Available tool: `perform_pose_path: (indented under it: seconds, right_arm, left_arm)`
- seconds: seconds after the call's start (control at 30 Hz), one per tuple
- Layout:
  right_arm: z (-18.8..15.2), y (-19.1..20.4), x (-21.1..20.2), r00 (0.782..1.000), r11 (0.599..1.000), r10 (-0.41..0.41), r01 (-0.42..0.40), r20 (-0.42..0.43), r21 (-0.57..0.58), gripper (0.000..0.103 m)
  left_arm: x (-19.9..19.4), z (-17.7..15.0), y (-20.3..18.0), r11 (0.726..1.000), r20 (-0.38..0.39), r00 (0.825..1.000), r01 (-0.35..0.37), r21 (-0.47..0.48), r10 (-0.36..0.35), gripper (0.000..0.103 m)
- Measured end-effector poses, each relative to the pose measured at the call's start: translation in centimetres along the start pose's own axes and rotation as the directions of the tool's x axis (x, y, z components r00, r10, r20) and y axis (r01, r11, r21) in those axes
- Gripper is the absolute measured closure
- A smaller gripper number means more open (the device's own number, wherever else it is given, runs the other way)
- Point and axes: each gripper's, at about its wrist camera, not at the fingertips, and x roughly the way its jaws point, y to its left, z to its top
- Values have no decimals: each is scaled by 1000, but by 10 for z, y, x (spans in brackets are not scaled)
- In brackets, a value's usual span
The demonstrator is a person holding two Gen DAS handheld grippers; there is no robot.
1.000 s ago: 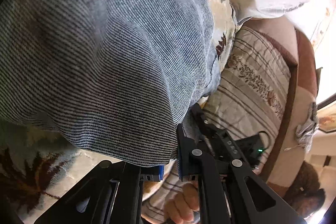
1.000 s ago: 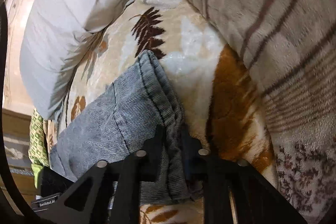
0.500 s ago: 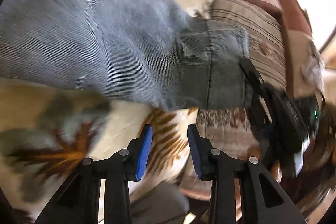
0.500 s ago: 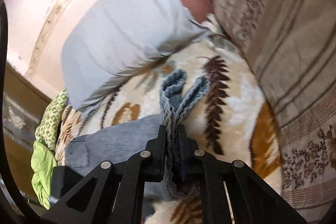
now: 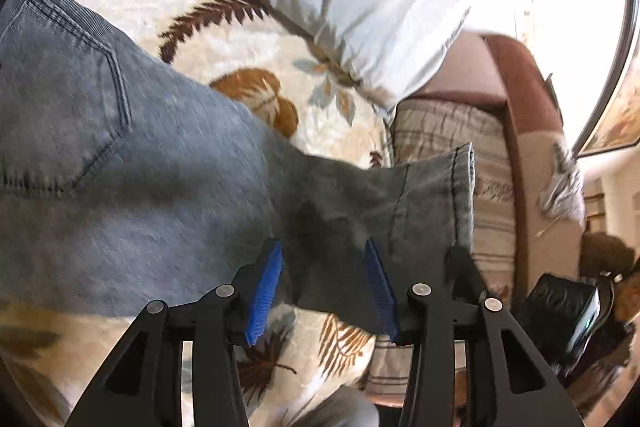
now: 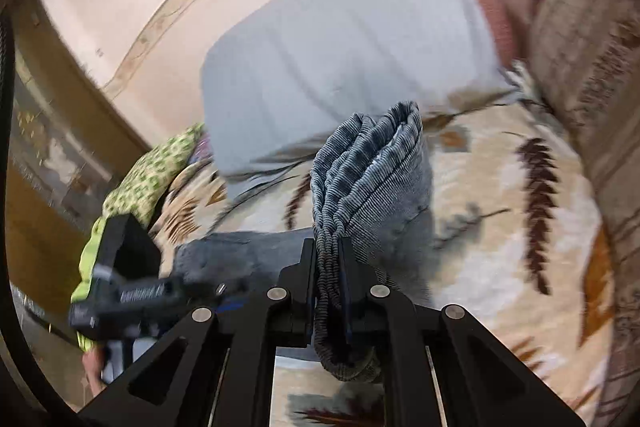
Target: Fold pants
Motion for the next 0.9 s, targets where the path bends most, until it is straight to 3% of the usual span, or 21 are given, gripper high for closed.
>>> perform_pose_path:
  seconds: [0.17,0.33,0.5,0.6,0.67,0.73,0.8,0.87,0.9]
  right_arm:
    - [-20,43,38,998,996,11,-16,-55,-88,93]
    - [-47,53,91,990,994,23,-37,-138,-100,93]
    - [-65,47,129,979,996,53,-66,-198,-61,93]
    - [-68,48,133,978,995,67,-80,-198,-58,91]
    - [-72,47,136,974,994,95,-106,-205,-40,87]
    - [-76,45,141,965,991,115,-126,-236,-32,76]
    - [-77,39,137,959,991,128,-132,-255,0,73]
    - [-71,31,122,964,992,124,-125,-235,13,57]
    - [-66,23,108,974,996,94,-94,-206,10,43]
  left_arm:
    - [-18,23,51,997,7,998,64,-42,-64,58]
    - [-8,37,104,985,29,995,102,-140,-99,58]
    - [-17,39,120,978,60,990,132,-164,-124,57]
    - [-23,38,121,983,88,991,115,-140,-103,48]
    - [-18,37,118,991,58,997,65,-119,-58,48]
    - [2,33,116,994,-12,999,47,-103,-48,48]
    - [10,28,114,996,-15,1000,2,-93,-3,51]
    - [12,28,110,996,5,999,-44,-75,45,57]
    - [12,27,108,996,10,997,-70,-58,70,63]
